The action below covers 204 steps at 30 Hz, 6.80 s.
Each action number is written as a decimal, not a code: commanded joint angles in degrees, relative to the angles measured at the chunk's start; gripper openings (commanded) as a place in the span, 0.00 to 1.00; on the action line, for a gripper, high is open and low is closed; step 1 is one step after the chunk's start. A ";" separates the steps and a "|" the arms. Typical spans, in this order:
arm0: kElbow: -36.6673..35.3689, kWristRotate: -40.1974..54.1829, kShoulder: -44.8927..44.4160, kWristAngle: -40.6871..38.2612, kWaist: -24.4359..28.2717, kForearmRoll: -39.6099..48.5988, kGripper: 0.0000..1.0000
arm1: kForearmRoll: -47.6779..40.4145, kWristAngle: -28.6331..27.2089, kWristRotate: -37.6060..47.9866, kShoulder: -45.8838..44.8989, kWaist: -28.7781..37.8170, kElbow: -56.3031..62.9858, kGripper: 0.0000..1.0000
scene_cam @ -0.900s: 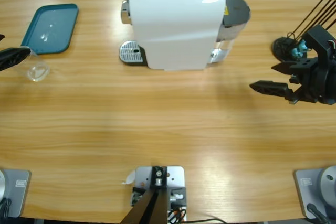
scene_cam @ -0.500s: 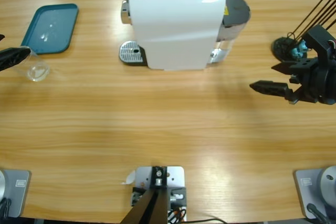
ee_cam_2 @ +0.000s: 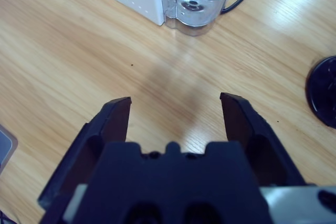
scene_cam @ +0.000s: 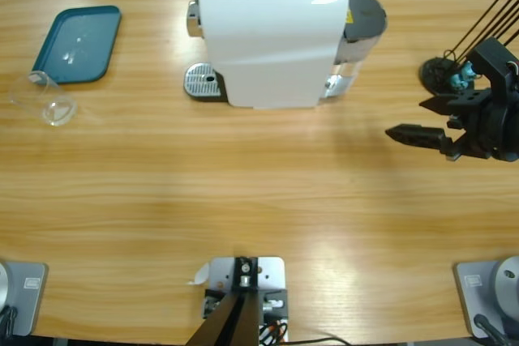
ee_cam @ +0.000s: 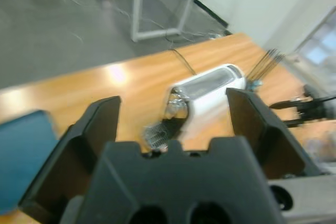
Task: Pour coffee
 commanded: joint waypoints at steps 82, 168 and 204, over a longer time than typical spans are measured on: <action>0.92 -47.91 31.76 -35.28 4.23 -39.67 0.15 | 0.59 -0.81 0.33 0.43 0.49 0.56 0.74; 28.01 7.32 3.19 32.41 -11.55 -21.37 0.87 | -13.86 -11.92 15.76 21.35 -29.66 0.47 0.72; 29.06 7.76 2.93 32.41 -11.52 -21.37 0.87 | -15.34 -12.29 15.80 23.46 -30.71 0.72 0.09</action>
